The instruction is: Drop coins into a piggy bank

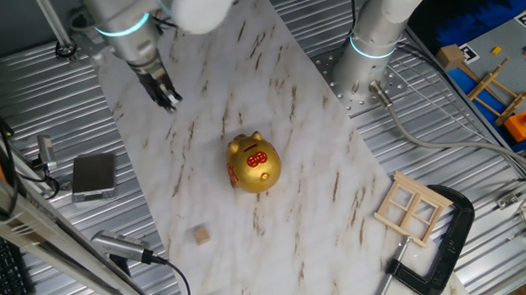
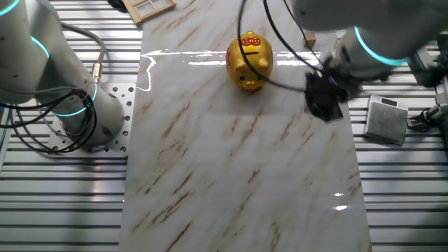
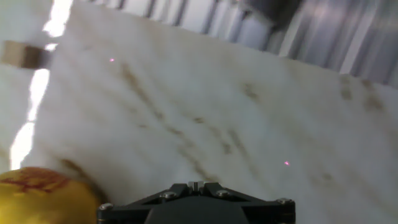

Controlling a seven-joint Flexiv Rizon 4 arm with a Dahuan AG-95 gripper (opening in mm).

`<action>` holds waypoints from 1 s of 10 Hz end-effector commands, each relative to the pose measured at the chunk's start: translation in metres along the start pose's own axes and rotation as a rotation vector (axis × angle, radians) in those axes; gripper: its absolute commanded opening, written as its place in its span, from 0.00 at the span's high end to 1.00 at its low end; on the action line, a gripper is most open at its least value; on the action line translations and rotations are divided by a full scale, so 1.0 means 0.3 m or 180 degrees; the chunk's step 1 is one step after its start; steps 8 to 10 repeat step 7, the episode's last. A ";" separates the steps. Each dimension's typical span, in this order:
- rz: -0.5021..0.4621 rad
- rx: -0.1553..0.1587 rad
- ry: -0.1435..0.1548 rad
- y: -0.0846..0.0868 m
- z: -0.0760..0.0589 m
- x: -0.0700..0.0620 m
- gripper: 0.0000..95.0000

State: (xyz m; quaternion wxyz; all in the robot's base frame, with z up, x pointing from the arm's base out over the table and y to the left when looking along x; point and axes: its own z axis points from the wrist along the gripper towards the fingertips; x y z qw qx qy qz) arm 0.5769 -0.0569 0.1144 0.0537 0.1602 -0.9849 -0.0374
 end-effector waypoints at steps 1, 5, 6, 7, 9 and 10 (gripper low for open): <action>-0.0406 0.0002 0.0036 -0.063 0.033 0.016 1.00; -0.0560 0.0003 0.0071 -0.071 0.062 0.057 1.00; -0.0588 0.0001 0.0070 -0.071 0.064 0.061 1.00; -0.0584 -0.0001 0.0069 -0.070 0.065 0.061 1.00; -0.0584 -0.0001 0.0069 -0.070 0.065 0.061 1.00; -0.0584 -0.0001 0.0069 -0.070 0.065 0.061 1.00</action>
